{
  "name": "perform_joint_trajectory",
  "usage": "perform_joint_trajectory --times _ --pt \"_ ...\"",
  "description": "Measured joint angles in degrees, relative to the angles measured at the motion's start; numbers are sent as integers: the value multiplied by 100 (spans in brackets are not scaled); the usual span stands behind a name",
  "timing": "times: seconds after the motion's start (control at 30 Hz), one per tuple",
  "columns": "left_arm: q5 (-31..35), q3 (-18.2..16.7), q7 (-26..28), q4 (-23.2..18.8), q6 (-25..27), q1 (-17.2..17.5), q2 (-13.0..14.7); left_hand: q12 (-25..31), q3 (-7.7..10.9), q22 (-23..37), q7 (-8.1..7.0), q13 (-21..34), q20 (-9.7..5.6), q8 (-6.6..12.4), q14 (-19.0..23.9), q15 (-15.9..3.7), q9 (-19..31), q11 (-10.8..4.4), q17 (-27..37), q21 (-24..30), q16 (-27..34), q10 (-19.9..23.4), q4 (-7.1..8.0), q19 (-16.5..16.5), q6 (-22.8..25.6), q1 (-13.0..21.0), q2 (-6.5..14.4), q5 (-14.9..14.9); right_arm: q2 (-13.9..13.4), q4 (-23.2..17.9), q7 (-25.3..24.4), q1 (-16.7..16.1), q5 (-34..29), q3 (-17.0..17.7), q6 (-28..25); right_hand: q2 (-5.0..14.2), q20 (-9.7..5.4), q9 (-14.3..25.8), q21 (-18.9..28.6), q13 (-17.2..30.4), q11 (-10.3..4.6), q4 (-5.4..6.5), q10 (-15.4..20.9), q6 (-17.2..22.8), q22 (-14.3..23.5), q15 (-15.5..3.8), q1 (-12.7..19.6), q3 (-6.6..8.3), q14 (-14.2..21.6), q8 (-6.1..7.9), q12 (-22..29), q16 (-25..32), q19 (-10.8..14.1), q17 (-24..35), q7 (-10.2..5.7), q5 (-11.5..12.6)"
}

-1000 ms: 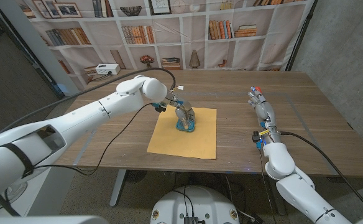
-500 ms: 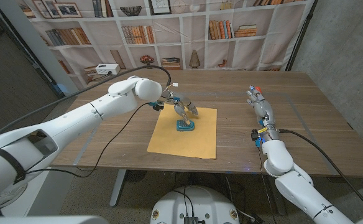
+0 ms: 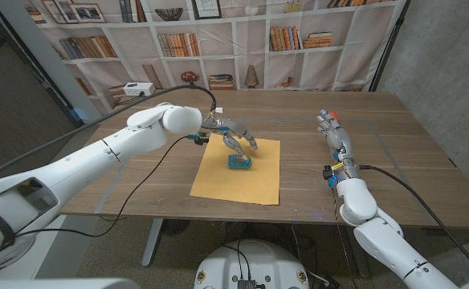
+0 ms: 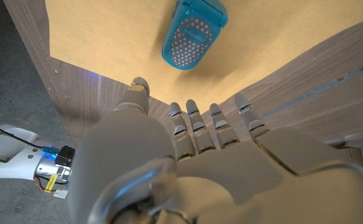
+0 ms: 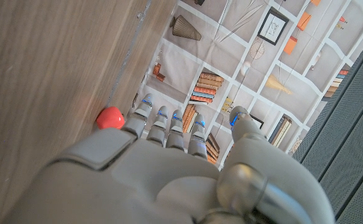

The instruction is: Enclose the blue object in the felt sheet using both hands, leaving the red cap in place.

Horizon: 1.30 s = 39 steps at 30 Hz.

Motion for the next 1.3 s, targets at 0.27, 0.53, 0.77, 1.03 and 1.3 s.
perform_joint_trajectory --times 0.27,0.53,0.77,1.03,1.3 --pt "315 -180 182 -457 -116 285 270 58 -63 0 -132 24 -41 21 51 -51 27 -92 -54 -22 0 94 -63 85 176 -75 -75 0 6 -38 -57 -51 -34 -13 22 1 0 0 -45 0 0 0 0 0 0 0 -1 0 0 0 -36 0 0 0 0 0" --pt "711 -338 112 -933 -152 513 511 88 -111 0 -174 31 -72 64 35 -125 27 -160 -106 -98 0 108 -111 116 317 -37 -190 63 20 -58 -94 -147 -69 -16 123 16 0 0 -45 0 0 0 0 0 0 0 -16 0 0 0 -35 0 0 0 0 0" --pt "1105 -388 -362 -1374 -21 612 645 122 -159 -1 -174 57 -72 40 1 -122 27 -152 -106 -130 7 71 -95 115 272 -85 -237 67 46 -61 -122 -226 -85 -14 222 61 0 0 -45 0 0 0 0 0 0 23 -61 0 23 0 -34 0 0 0 0 0" --pt "1575 -417 -880 -1805 85 718 788 207 -198 -1 -193 85 -72 64 44 -165 54 -194 -133 -194 39 217 -134 115 418 -81 -311 138 113 55 -130 -293 -89 -12 395 61 0 0 -45 -1 0 0 0 0 0 32 -61 0 32 0 -34 0 0 13 0 0" --pt "2018 -523 -1187 -2194 79 902 946 207 -245 -1 -193 85 -72 64 42 -163 79 -194 -159 -238 39 217 -182 115 418 -22 -370 189 191 214 -128 -317 -88 -29 592 60 0 0 -45 -1 0 25 0 0 0 31 -60 -25 31 0 -34 0 0 13 0 0"
